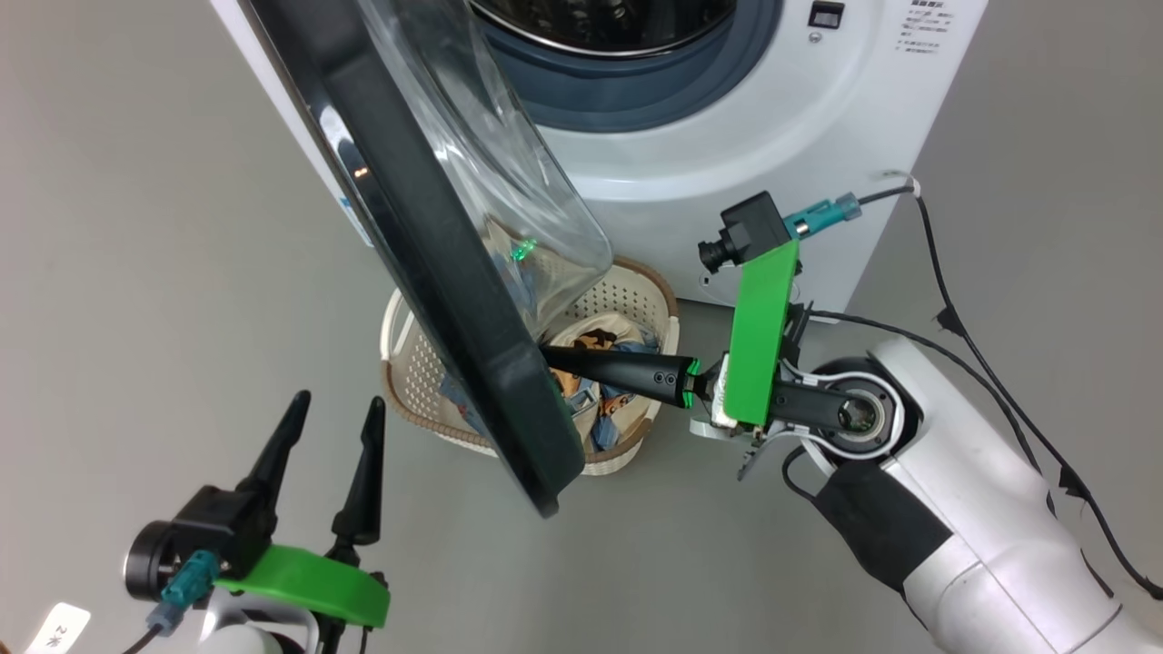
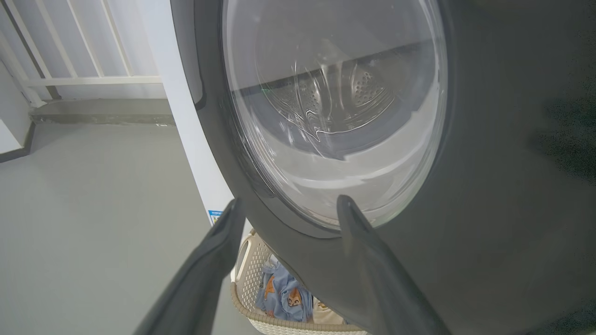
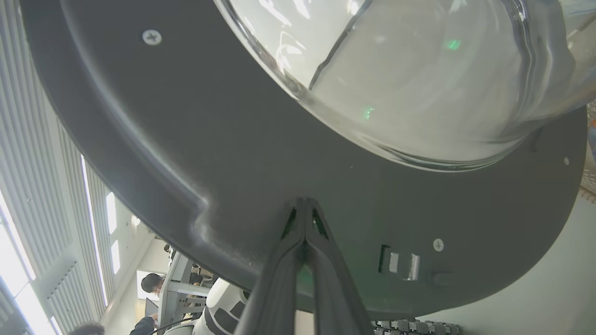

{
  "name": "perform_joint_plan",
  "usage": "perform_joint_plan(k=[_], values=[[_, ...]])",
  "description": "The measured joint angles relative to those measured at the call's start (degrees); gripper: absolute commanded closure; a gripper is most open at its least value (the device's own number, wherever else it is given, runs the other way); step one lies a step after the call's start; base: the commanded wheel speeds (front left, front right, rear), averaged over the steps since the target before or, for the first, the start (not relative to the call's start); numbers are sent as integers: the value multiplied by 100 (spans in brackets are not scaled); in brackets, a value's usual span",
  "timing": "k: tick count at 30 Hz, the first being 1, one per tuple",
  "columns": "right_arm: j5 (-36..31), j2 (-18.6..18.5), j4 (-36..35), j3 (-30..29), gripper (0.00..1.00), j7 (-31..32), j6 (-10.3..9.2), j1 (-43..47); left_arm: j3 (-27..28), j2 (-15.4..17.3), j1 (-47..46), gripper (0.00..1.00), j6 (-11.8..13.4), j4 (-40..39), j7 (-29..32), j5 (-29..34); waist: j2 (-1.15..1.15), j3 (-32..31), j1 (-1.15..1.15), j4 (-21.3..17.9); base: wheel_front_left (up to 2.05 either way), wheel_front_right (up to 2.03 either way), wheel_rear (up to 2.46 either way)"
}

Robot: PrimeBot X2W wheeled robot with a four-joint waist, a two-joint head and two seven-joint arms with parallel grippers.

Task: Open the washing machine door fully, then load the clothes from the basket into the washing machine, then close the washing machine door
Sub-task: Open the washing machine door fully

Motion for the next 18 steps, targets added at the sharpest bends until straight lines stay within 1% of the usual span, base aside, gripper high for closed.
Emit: perform_joint_plan(k=[2, 3, 4, 5, 6, 7, 14, 16, 18], values=[[-41, -8, -22, -11, 98, -58, 0, 49, 2, 13, 4, 0, 0, 15, 0, -46, 0, -22, 0, -26, 0, 0, 0], [-80, -10, -20, -14, 82, -134, 0, 76, 2, 37, 8, 0, 0, 16, 0, -63, 0, -33, 0, -46, 0, 0, 0], [-122, -25, -25, -14, 61, -202, 0, 94, 0, 68, 23, 0, 0, 16, 0, -68, 0, -45, 0, -69, 0, 0, 0], [-167, -51, -37, -13, 49, -268, 0, 115, 2, 92, 45, 0, 0, 19, 0, -99, 0, -57, 0, -92, 0, 0, 0], [-213, -114, -43, -24, 9, -424, 0, 188, -7, 152, 80, 0, 0, 45, 0, -167, 0, -86, 0, -145, 0, 0, 0], [-213, -158, -42, -23, 0, -469, 0, 234, -8, 175, 90, 0, 0, 56, 0, -183, 0, -103, 0, -172, 0, 0, 0], [-399, -502, -44, -16, 0, -880, 0, 674, 26, 326, 127, 0, 0, 118, 0, -293, 0, -251, 0, -400, 0, 0, 0], [-404, -550, -45, -23, 0, -948, 0, 743, 33, 343, 150, 0, 0, 118, 0, -314, 0, -273, 0, -436, 0, 0, 0], [-447, -722, -44, -33, 0, -1180, 0, 923, 73, 391, 245, 0, 0, 130, 0, -319, 0, -333, 0, -552, 0, 0, 0]])
